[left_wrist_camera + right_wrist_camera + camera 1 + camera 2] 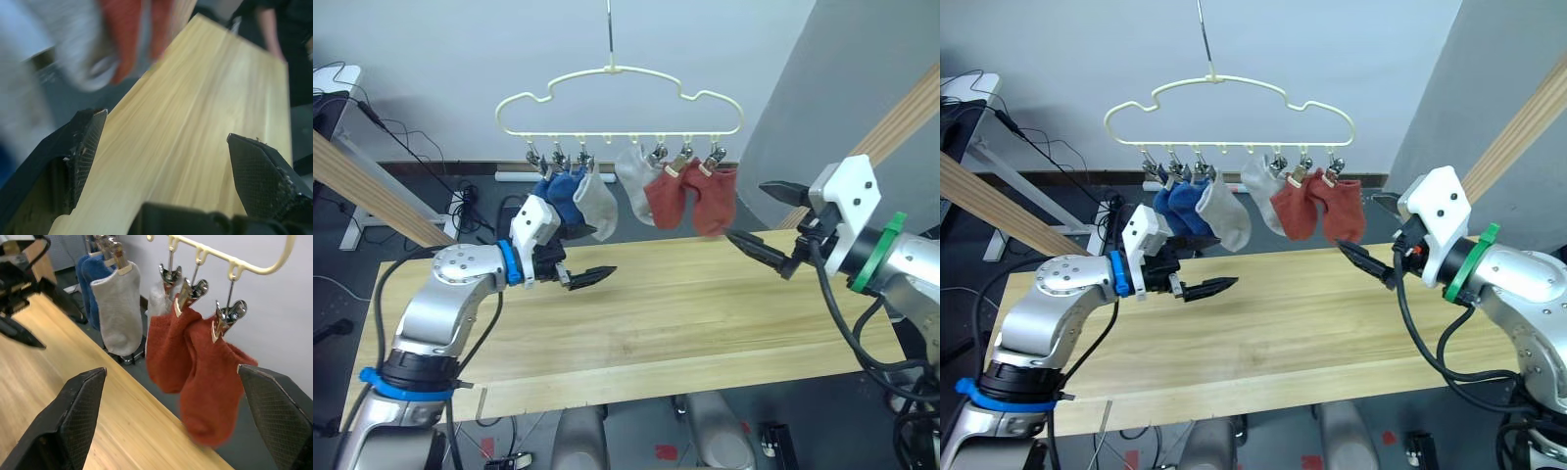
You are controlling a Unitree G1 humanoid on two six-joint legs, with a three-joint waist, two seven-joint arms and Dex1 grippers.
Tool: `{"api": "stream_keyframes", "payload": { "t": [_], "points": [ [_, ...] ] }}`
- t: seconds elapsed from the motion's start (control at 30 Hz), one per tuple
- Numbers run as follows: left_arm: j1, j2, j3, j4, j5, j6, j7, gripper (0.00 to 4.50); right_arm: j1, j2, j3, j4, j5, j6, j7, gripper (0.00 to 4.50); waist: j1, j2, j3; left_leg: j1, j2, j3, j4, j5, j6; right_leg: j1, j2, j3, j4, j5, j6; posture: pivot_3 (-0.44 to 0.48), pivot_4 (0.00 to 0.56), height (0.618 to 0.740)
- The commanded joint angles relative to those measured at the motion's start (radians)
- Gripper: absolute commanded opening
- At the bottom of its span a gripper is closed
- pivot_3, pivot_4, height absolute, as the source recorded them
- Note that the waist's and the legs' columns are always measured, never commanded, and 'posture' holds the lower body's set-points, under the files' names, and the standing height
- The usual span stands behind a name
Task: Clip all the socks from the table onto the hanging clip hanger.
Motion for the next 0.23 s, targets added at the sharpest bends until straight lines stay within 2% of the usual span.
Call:
{"api": "stream_keyframes", "payload": {
  "t": [0.03, 0.23],
  "points": [
    [0.007, 0.057, 0.069, -0.023, 0.016, 0.007, 0.026, 4.48, 0.034, -0.066, -0.068, 0.033, 0.012, -0.083, 0.084, 4.5, 0.003, 0.0, -0.001, 0.0, 0.0, 0.0, 0.0, 0.0, 0.0, 0.0, 0.0, 0.0, 0.0, 0.0, 0.0, -0.046, 0.242, 0.74],
    [-0.01, 0.086, 0.112, 0.046, 0.006, 0.015, 0.025, 4.48, 0.063, -0.128, -0.069, 0.132, -0.027, -0.199, 0.135, 4.5, 0.011, -0.001, -0.012, 0.0, 0.0, 0.0, 0.0, 0.0, 0.0, 0.0, 0.0, 0.0, 0.0, 0.002, -0.004, -0.021, 0.208, 0.74]
  ]
}}
